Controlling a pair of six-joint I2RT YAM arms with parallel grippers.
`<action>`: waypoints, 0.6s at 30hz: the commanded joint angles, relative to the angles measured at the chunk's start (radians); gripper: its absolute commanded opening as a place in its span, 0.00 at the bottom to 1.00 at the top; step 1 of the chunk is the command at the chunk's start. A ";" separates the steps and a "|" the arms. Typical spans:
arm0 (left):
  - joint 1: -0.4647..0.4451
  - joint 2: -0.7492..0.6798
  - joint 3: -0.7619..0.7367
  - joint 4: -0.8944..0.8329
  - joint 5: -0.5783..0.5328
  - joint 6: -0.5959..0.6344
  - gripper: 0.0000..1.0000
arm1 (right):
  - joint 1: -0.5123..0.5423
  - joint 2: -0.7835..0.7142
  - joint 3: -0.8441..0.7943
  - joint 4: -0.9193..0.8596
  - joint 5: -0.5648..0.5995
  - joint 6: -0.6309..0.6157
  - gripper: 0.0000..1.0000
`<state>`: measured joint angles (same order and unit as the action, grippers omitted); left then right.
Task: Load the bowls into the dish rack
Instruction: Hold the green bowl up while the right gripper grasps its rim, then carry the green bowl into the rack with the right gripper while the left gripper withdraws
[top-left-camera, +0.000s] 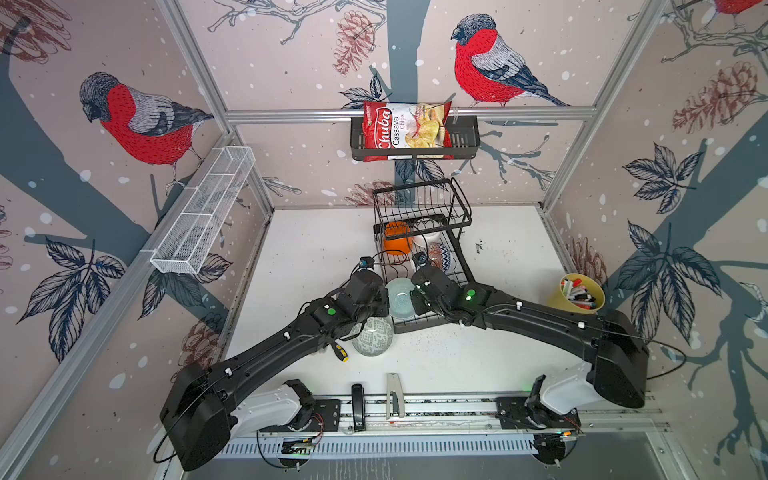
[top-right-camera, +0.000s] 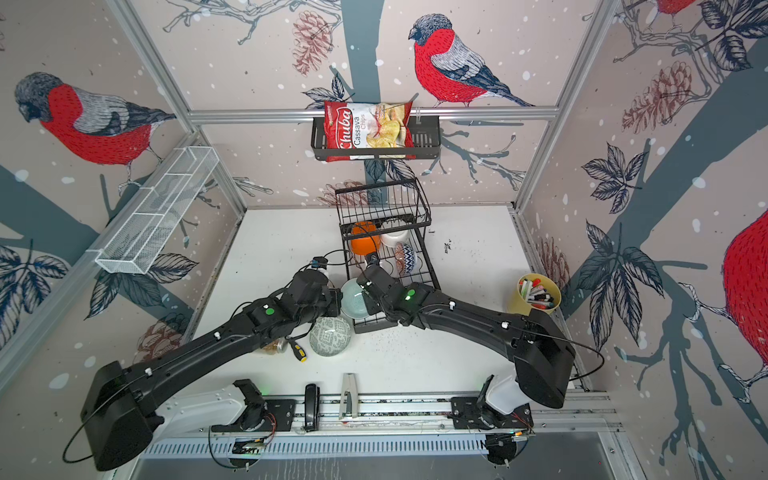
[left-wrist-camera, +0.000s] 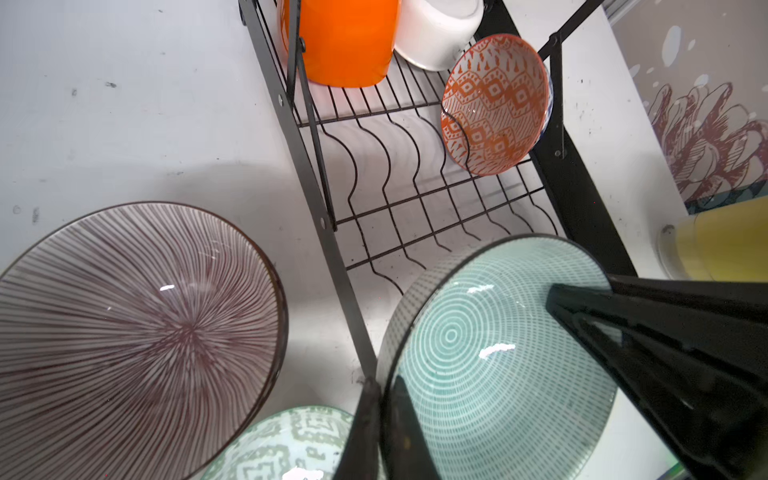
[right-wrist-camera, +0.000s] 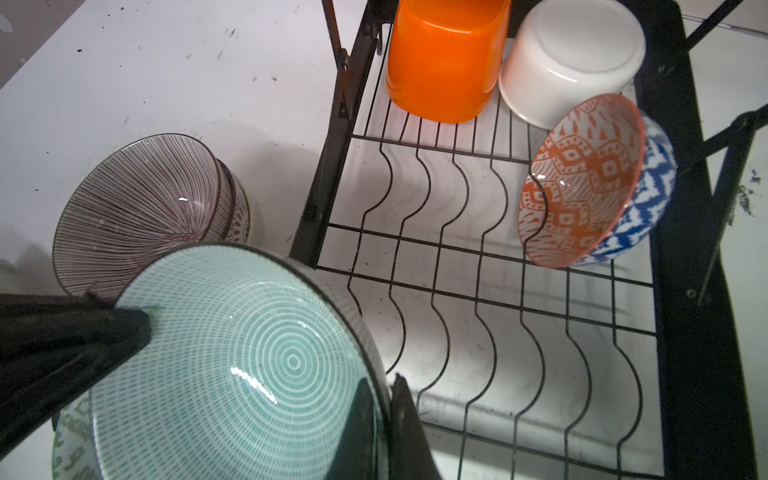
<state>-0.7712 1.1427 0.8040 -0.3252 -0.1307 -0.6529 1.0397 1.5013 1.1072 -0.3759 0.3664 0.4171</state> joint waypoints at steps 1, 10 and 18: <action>-0.001 0.000 -0.009 0.079 0.002 -0.008 0.23 | -0.003 0.000 0.016 0.005 0.117 0.005 0.00; 0.001 -0.054 -0.072 0.190 -0.008 0.000 0.87 | -0.009 0.007 0.026 -0.033 0.256 -0.013 0.00; 0.004 -0.163 -0.187 0.382 0.029 0.039 0.96 | -0.012 0.084 0.063 -0.063 0.406 -0.064 0.00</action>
<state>-0.7692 1.0046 0.6395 -0.0803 -0.1284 -0.6441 1.0275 1.5616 1.1469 -0.4393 0.6617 0.3809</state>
